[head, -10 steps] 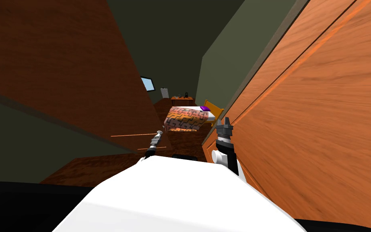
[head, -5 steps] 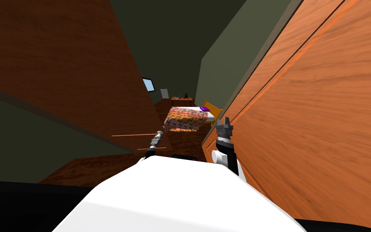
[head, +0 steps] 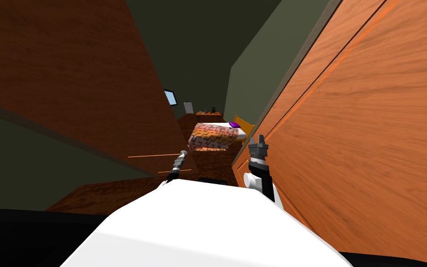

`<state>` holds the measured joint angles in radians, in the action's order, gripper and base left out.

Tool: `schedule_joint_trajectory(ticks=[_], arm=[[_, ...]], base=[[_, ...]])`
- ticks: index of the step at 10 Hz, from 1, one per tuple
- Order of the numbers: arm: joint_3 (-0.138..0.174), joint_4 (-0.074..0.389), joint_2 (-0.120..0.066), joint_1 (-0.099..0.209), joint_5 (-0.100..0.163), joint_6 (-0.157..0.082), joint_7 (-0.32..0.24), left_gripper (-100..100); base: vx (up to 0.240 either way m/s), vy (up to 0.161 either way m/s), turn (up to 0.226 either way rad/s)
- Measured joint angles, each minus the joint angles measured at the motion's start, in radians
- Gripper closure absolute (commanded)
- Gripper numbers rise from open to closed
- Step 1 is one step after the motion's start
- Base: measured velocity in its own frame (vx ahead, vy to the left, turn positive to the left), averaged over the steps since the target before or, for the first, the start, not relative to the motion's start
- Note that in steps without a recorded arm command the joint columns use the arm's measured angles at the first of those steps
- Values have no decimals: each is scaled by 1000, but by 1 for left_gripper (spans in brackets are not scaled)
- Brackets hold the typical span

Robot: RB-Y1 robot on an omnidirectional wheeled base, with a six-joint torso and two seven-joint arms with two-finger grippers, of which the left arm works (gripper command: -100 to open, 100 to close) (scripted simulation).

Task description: Pull the door open

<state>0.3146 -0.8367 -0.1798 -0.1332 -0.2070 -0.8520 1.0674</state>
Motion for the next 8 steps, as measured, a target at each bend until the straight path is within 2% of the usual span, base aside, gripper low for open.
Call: schedule_joint_trajectory(ticks=[8], arm=[[-37, 3, -14, 7, 77, -2, -197, 100]], base=[[-38, 15, -42]])
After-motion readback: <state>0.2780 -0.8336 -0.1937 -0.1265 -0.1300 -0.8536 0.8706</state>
